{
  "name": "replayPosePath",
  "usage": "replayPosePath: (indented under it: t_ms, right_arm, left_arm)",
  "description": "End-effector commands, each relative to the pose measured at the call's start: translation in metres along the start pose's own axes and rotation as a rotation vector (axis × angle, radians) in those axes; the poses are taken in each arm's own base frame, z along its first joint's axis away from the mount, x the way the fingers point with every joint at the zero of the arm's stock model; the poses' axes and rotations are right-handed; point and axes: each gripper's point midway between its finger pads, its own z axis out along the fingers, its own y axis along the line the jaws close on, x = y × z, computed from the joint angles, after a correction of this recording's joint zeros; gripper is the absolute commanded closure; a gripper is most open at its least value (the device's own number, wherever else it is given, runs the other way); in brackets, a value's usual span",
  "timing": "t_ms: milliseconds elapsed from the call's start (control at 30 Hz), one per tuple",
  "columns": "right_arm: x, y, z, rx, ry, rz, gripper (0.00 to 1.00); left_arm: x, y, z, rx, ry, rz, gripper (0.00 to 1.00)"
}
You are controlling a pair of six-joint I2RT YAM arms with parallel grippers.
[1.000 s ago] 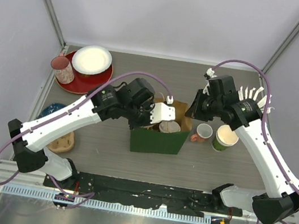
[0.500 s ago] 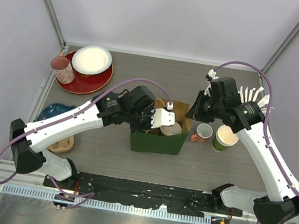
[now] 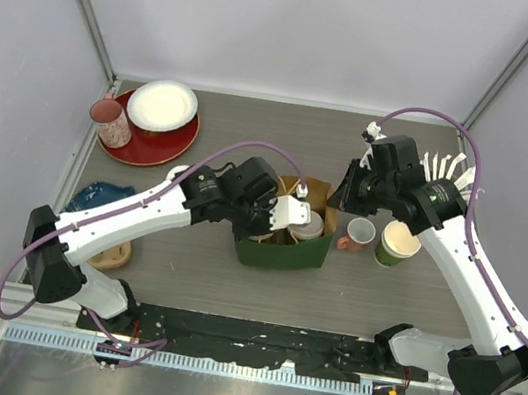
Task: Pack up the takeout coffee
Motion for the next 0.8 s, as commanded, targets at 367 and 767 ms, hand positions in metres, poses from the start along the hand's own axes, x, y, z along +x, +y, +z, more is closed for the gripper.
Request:
replayPosePath:
  t_ms: [367,767]
  right_arm:
    - [-0.009,0.01,-0.011,-0.04,-0.05,-0.006,0.99]
    - [-0.001,0.009,-0.015,-0.048,-0.03,-0.036,0.99]
  left_arm:
    - [-0.067,0.008,-0.042,0.013,-0.157,-0.041,1.0]
    - [-0.046,0.04,-0.022,-0.008,-0.111,-0.083,1.0]
